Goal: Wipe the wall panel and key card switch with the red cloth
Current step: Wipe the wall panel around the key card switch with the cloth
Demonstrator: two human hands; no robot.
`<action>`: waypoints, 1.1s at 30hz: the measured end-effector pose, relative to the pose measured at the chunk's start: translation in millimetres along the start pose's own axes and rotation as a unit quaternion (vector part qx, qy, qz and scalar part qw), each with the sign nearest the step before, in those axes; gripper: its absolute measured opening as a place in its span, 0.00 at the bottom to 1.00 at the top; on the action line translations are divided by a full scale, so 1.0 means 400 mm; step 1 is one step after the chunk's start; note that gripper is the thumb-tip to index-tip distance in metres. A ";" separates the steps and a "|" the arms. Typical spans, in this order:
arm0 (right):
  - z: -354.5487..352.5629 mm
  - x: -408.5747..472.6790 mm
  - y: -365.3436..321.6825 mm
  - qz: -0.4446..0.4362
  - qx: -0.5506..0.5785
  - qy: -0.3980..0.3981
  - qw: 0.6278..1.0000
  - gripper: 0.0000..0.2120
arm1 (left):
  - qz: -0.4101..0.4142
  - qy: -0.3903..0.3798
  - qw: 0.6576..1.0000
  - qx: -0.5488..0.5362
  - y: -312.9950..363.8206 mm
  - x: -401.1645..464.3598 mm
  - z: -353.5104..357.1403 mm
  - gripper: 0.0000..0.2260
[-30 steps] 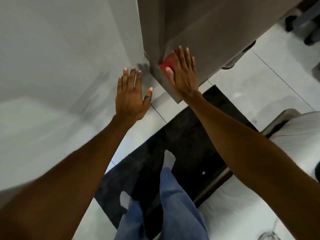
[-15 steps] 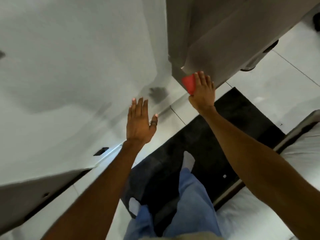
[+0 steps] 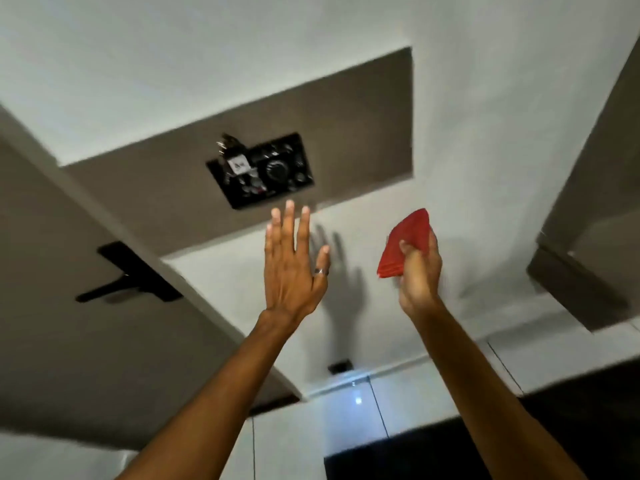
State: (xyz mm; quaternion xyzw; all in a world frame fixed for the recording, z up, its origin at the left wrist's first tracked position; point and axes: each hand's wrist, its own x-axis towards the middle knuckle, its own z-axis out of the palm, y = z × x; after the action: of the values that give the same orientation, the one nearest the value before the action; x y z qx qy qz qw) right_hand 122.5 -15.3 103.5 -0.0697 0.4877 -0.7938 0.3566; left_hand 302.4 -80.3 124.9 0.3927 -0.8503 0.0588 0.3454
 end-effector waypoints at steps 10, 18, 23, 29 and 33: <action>0.423 -0.099 0.036 -0.511 -0.463 -0.143 0.710 0.37 | -0.037 0.131 0.986 0.098 -0.263 0.107 -0.205 0.30; 0.419 0.000 0.046 -0.660 -0.482 -0.070 0.572 0.30 | -0.014 0.172 0.977 0.124 -0.313 0.187 -0.208 0.29; 0.458 0.106 0.027 -0.779 -0.403 -0.080 0.473 0.29 | 0.028 0.204 0.968 0.143 -0.356 0.244 -0.216 0.28; 0.405 0.177 0.100 -0.799 -0.368 -0.034 0.474 0.26 | 0.055 0.227 0.951 0.203 -0.404 0.247 -0.160 0.29; 0.433 0.167 0.095 -0.793 -0.346 -0.032 0.500 0.25 | 0.057 0.280 0.927 0.244 -0.412 0.264 -0.130 0.28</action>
State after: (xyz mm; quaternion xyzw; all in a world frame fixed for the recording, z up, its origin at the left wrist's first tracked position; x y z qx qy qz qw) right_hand 171.8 -193.4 145.4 -0.5705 0.4516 -0.5092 -0.4598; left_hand 399.4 -239.9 202.7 0.3832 -0.6995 0.3917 0.4587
